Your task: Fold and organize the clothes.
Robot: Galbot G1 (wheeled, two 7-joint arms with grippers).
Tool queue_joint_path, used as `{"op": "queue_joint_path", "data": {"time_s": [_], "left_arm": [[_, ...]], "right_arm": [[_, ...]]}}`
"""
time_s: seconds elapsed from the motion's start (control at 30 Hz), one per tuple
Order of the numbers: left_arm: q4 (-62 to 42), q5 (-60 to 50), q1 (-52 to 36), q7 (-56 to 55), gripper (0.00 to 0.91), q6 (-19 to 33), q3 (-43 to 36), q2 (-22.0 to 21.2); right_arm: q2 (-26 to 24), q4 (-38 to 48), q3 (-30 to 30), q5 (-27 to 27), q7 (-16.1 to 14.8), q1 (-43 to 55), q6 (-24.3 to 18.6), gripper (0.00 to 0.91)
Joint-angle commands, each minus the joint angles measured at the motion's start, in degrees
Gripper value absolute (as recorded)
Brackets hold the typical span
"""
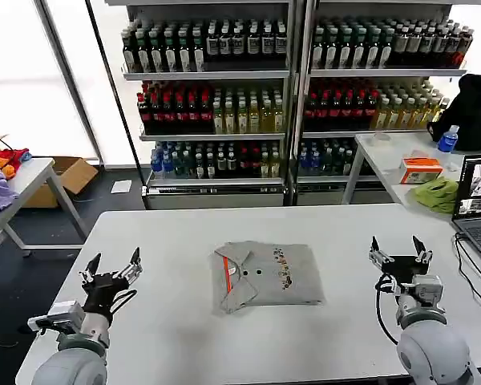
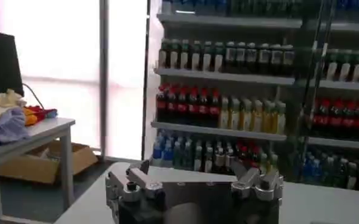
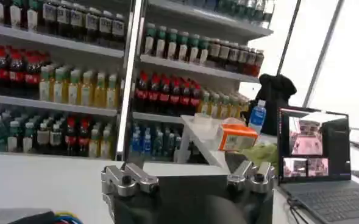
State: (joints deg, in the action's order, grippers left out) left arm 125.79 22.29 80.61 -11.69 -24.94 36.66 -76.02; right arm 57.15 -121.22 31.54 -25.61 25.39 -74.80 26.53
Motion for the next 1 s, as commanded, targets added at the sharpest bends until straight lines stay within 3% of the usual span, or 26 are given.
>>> {"op": "queue_joint_path", "data": {"time_s": [0.03,1.0], "left_arm": [[-0.1,0.2,-0.1,-0.9,0.907,1.1,-0.7,0.0],[0.4,-1.9,1.9,4.8,0.907,-1.7,-0.7,1.3]], "right_arm": [[1.5,-2.1,1.8,2.1,-0.6,-3.0,-0.6,0.907],[0.8,-1.3,-1.0,1.4,-1.8,0.2,0.5,0.907]]}}
